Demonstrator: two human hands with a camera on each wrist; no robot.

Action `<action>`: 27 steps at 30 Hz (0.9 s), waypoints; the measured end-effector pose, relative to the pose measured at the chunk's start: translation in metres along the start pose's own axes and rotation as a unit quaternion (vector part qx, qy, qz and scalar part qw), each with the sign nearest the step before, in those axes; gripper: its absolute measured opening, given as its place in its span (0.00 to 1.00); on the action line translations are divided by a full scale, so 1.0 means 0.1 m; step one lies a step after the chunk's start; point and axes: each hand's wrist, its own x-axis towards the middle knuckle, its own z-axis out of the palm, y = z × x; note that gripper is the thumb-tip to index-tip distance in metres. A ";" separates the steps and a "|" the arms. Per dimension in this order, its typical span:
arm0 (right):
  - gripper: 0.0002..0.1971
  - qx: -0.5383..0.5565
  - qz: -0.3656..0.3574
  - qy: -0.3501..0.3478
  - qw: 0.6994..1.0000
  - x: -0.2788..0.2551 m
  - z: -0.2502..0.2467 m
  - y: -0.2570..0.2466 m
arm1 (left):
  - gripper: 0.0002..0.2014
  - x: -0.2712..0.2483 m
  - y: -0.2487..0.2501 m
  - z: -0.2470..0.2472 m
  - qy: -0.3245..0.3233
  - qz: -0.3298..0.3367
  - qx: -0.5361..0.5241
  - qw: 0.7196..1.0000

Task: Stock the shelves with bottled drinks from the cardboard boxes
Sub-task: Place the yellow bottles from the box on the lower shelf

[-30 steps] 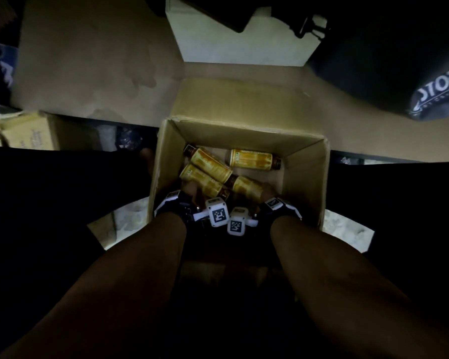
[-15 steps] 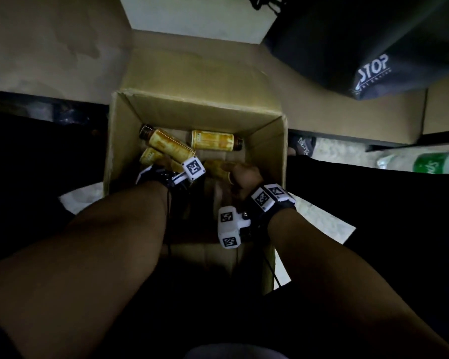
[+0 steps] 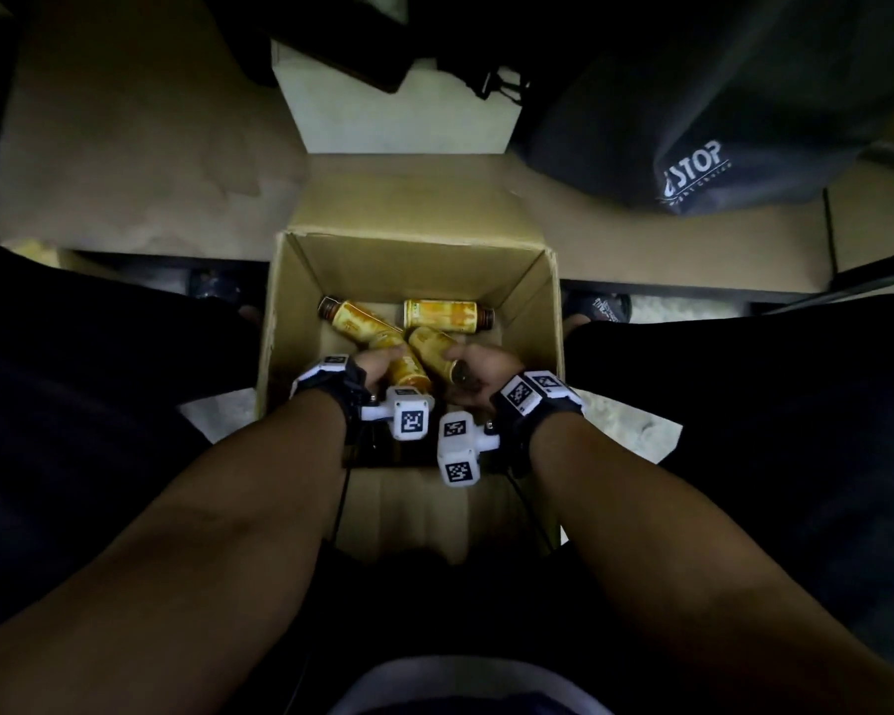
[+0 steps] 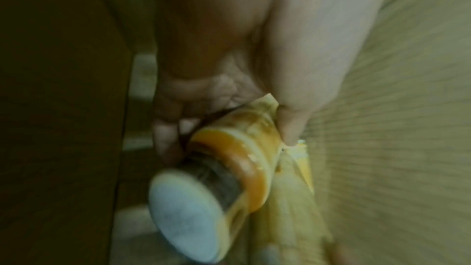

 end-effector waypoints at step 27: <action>0.39 0.042 -0.308 -0.163 0.936 -0.70 -0.23 0.03 | 0.31 -1.27 0.62 -0.01 -0.059 0.360 0.148 0.919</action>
